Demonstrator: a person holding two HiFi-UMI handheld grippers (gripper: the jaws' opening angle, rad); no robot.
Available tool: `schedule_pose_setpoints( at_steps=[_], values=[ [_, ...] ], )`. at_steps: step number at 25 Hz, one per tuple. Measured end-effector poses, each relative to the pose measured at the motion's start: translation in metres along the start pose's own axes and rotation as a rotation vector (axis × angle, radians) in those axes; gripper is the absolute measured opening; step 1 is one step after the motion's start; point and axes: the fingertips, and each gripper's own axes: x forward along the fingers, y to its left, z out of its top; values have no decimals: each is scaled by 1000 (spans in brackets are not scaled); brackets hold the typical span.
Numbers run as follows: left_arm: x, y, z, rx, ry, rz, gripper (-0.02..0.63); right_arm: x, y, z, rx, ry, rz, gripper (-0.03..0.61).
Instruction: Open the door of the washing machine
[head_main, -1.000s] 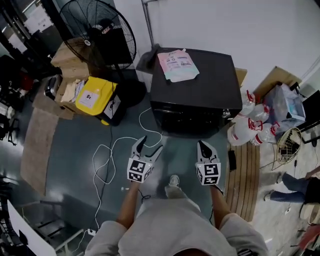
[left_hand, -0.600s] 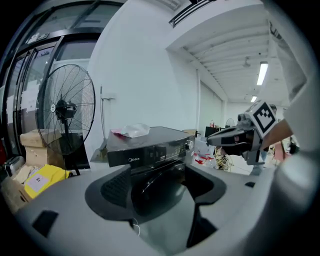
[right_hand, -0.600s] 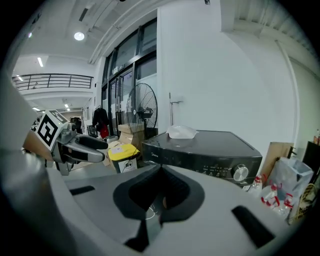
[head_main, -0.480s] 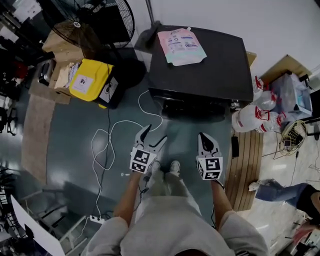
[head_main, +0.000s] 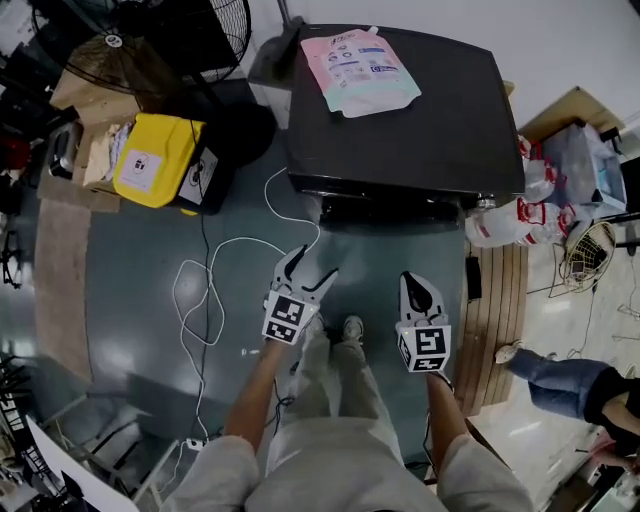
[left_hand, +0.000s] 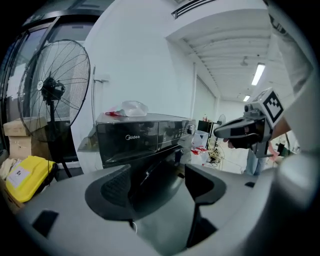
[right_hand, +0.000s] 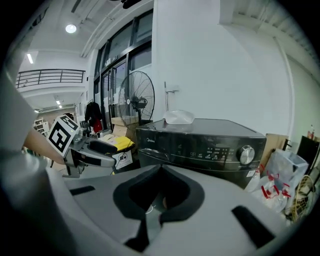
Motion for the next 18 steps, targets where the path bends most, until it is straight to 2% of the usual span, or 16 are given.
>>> schedule_pose_setpoints(
  at_steps=[8,18],
  values=[
    [53,22,-46,8,28,-39,319,46,6,-39,3,30,3,-2],
    [119,44,-103,63,64,-55,319,87,7,-98,10,84,25,-2]
  ],
)
